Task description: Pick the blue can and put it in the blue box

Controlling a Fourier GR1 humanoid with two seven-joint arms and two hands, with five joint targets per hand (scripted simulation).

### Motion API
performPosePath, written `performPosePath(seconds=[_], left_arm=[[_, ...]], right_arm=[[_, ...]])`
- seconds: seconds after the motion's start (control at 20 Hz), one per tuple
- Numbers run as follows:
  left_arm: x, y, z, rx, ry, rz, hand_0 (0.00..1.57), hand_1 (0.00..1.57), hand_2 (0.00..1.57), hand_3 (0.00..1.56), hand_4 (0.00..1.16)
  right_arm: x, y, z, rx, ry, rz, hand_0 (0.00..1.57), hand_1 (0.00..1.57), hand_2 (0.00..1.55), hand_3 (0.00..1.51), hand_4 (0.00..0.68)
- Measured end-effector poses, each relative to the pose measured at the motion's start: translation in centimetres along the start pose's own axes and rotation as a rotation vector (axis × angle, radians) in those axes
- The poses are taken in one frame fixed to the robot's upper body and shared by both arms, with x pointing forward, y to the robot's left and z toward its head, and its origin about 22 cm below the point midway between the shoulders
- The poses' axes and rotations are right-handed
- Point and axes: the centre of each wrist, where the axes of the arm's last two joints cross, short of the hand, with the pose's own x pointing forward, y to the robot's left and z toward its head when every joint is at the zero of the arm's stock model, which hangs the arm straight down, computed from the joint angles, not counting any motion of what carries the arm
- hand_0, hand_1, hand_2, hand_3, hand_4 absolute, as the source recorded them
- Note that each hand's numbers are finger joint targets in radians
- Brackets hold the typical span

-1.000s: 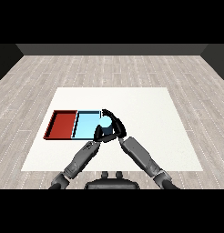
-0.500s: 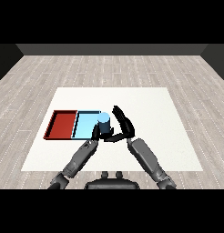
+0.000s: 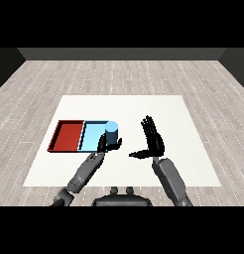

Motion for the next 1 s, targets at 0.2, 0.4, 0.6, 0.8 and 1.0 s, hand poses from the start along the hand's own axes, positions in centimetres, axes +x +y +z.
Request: performPosePath(seconds=[0.2, 0.4, 0.6, 0.8, 1.0], left_arm=[[0.0, 2.0, -0.9, 0.034, 0.028, -0.038, 1.57, 1.57, 1.57, 1.50, 1.13], [-0.7, 5.4, -1.8, 0.092, 0.075, -0.096, 1.57, 1.57, 1.57, 1.49, 1.13], [-1.6, 9.5, -2.6, 0.169, 0.173, -0.132, 1.57, 1.57, 1.57, 1.51, 1.08], [-2.5, 13.5, -3.5, 0.230, 0.276, -0.182, 1.57, 1.57, 1.57, 1.51, 1.06], [-3.3, 15.2, -4.0, 0.261, 0.382, -0.235, 1.57, 1.57, 1.57, 1.44, 1.03]], right_arm=[[1.9, -3.2, 1.5, -0.061, -0.048, 0.007, 0.00, 0.00, 0.00, 0.00, 0.000], [3.1, -5.9, 2.2, -0.122, -0.059, 0.035, 0.00, 0.00, 0.00, 0.00, 0.000], [3.0, -7.0, 3.2, -0.151, -0.052, 0.054, 0.00, 0.00, 0.00, 0.00, 0.000], [3.1, -7.4, 3.4, -0.175, -0.057, 0.069, 0.00, 0.00, 0.00, 0.00, 0.000], [2.9, -7.7, 2.8, -0.192, -0.047, 0.079, 0.00, 0.00, 0.00, 0.00, 0.000]])
